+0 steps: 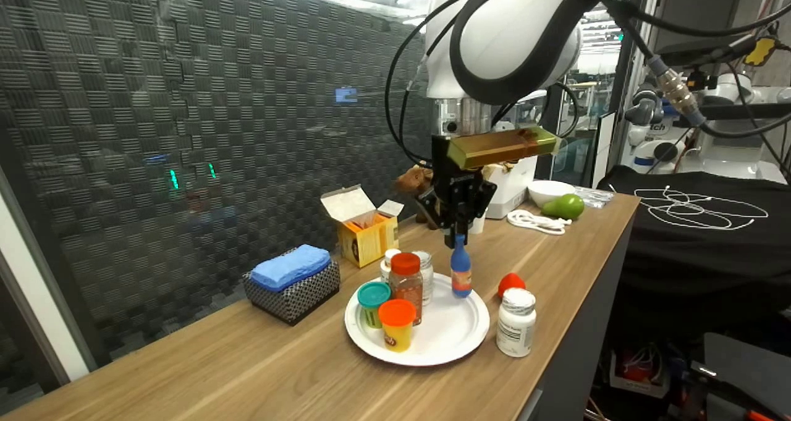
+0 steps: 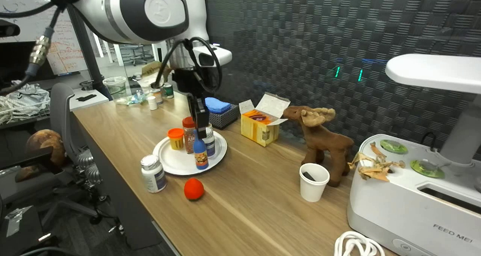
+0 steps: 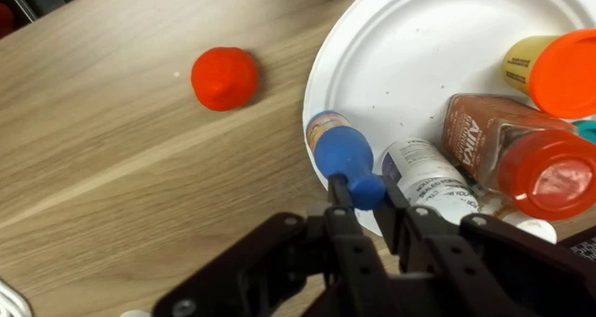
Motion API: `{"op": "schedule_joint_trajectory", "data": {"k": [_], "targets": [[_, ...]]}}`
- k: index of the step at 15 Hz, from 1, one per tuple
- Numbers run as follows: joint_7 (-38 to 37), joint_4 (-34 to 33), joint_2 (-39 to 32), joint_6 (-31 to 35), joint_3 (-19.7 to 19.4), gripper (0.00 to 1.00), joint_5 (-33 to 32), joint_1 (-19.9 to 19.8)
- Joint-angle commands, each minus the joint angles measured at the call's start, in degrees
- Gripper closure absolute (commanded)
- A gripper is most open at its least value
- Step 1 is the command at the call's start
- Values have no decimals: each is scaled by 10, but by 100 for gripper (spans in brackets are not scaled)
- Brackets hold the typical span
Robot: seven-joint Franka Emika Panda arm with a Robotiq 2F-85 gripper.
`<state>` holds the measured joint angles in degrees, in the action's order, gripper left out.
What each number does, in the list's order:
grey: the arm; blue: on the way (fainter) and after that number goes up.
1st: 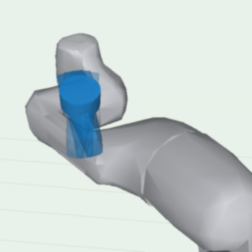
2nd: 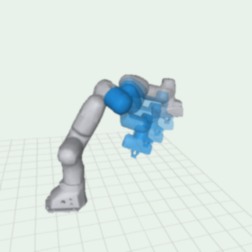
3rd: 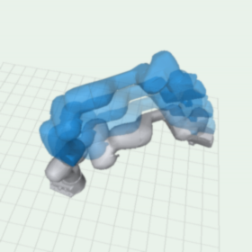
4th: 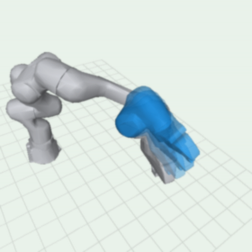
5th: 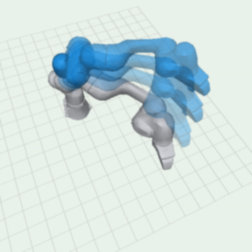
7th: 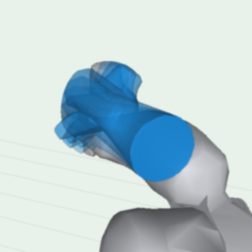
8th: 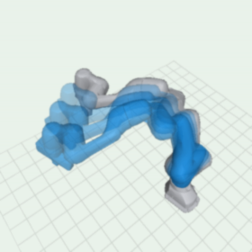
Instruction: Pick up all the objects surrounding the white plate and arrange them on the plate
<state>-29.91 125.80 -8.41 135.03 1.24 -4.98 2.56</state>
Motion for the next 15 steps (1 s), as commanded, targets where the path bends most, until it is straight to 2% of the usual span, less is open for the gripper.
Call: {"op": "schedule_joint_trajectory", "data": {"k": [1,12,13,14,15], "targets": [[61,-17,-13,25,0,95,39,-1],[129,-9,-19,30,9,95,55,8],[129,-7,-20,30,8,92,50,9],[132,-5,-20,31,8,56,50,9],[134,-3,-19,30,8,55,48,10]]}}
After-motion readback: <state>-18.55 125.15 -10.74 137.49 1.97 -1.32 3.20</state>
